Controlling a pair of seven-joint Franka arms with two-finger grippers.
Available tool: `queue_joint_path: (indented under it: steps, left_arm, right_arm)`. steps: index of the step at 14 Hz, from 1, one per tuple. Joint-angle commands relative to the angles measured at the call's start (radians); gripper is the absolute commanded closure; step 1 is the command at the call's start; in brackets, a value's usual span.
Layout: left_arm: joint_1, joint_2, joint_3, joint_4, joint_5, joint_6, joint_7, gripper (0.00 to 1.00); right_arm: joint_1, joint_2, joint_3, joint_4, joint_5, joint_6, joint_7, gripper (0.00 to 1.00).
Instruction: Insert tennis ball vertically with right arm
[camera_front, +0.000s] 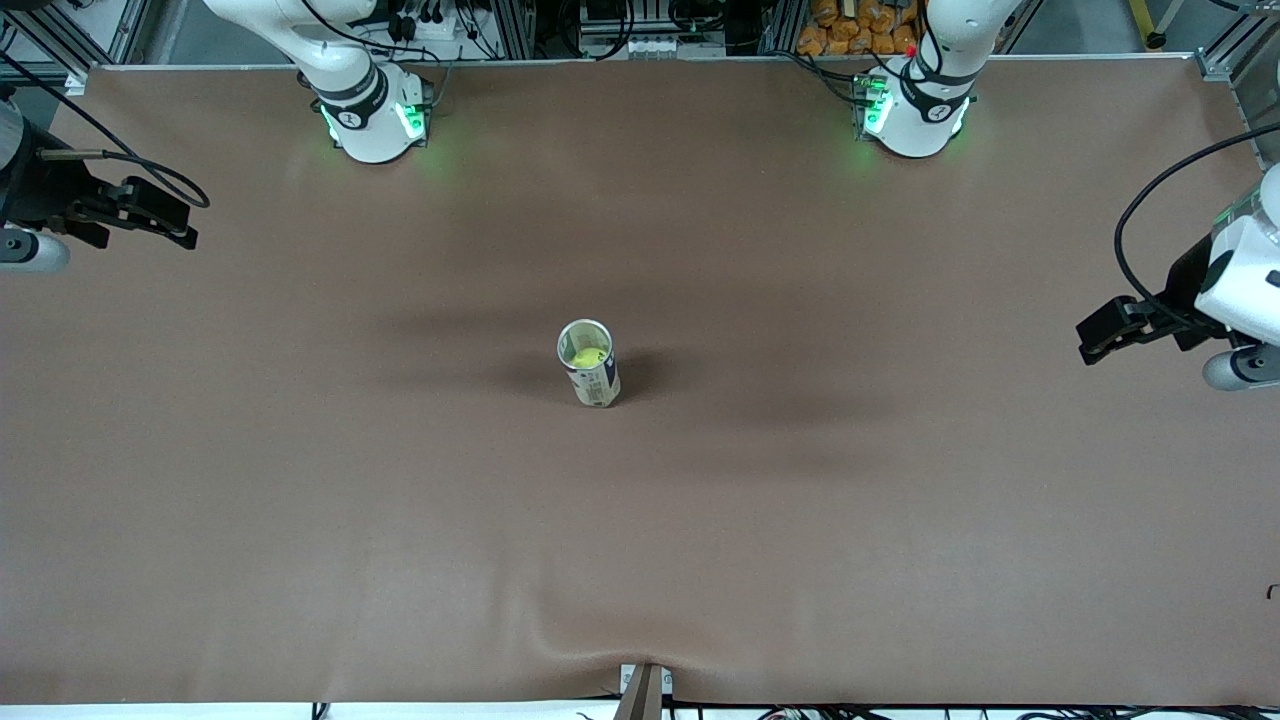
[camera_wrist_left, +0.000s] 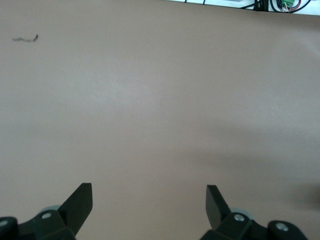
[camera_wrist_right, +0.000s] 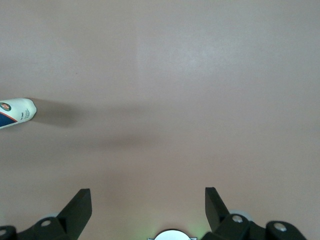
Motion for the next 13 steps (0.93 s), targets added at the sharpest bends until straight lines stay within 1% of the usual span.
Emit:
queue_joint_path:
  steps: [1,3,6,7,8,10,11,12,13]
  left_arm:
    - [-0.094,-0.163,0.246,-0.009,-0.185,-0.014,0.107,0.00]
    - [-0.241,-0.198,0.444,-0.008,-0.219,-0.022,0.228,0.00]
    - [-0.465,-0.298,0.698,-0.017,-0.230,-0.060,0.250,0.00]
    - [-0.544,-0.307,0.780,-0.017,-0.235,-0.077,0.251,0.00]
    - [-0.609,-0.321,0.862,-0.020,-0.268,-0.089,0.253,0.00]
    - [-0.674,-0.356,0.982,-0.062,-0.375,-0.089,0.274,0.00]
    - [-0.697,-0.370,1.026,-0.075,-0.403,-0.089,0.296,0.00]
    - [-0.732,-0.387,1.065,-0.095,-0.406,-0.088,0.326,0.00]
    - [-0.757,-0.413,1.112,-0.130,-0.413,-0.074,0.345,0.00]
  right_arm:
    - [-0.023,0.005,0.013,0.013,-0.001,-0.014,-0.012,0.00]
    - [-0.023,0.005,0.013,0.013,-0.001,-0.014,-0.012,0.00]
    - [-0.023,0.005,0.013,0.013,-0.001,-0.013,-0.012,0.00]
    - [-0.023,0.005,0.014,0.013,-0.001,-0.014,-0.012,0.00]
    - [-0.023,0.005,0.013,0.013,-0.001,-0.014,-0.012,0.00]
    - [-0.023,0.005,0.013,0.013,-0.001,-0.014,-0.012,0.00]
    - [-0.023,0.005,0.013,0.013,-0.002,-0.014,-0.012,0.00]
    - [-0.023,0.005,0.013,0.013,-0.001,-0.014,-0.012,0.00]
    - [-0.023,0.005,0.013,0.012,-0.001,-0.014,-0.012,0.00]
